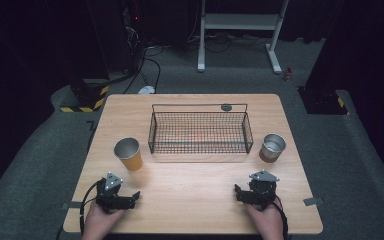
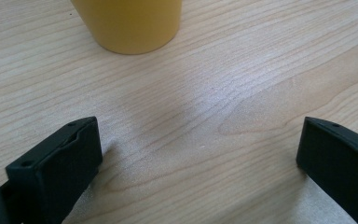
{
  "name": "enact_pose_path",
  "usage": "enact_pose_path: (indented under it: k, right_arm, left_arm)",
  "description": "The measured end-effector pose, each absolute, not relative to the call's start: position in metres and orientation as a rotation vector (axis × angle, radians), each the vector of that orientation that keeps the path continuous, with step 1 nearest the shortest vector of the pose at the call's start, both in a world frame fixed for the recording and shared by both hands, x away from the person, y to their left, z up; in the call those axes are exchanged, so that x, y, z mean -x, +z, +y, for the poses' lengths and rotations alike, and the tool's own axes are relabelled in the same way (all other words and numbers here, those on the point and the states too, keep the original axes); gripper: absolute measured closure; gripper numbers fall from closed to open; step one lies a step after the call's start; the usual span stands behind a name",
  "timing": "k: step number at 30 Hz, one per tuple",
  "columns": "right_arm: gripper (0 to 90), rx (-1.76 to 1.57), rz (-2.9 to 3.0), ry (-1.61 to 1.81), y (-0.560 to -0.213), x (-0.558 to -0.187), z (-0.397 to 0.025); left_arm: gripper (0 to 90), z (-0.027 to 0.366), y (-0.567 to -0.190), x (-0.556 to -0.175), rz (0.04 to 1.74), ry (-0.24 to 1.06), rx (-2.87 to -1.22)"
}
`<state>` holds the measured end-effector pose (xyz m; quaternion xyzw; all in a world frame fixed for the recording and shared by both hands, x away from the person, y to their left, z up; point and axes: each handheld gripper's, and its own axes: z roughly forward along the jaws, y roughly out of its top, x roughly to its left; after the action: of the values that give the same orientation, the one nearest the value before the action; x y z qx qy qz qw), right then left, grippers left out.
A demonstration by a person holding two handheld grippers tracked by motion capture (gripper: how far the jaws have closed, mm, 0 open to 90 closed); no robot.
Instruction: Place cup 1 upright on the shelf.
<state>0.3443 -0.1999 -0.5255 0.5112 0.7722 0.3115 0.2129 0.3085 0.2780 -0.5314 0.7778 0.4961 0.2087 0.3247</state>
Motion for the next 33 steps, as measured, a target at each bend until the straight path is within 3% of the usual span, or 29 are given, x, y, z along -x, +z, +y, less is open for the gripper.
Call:
enact_pose_path:
  k: [33]
  right_arm:
    - [9.0, -1.421, 2.147, 0.866, -0.5253, -0.3433, -0.1999]
  left_arm:
    - [0.4, 0.2791, -0.5277, -0.3155, 1.307, 0.553, -2.046]
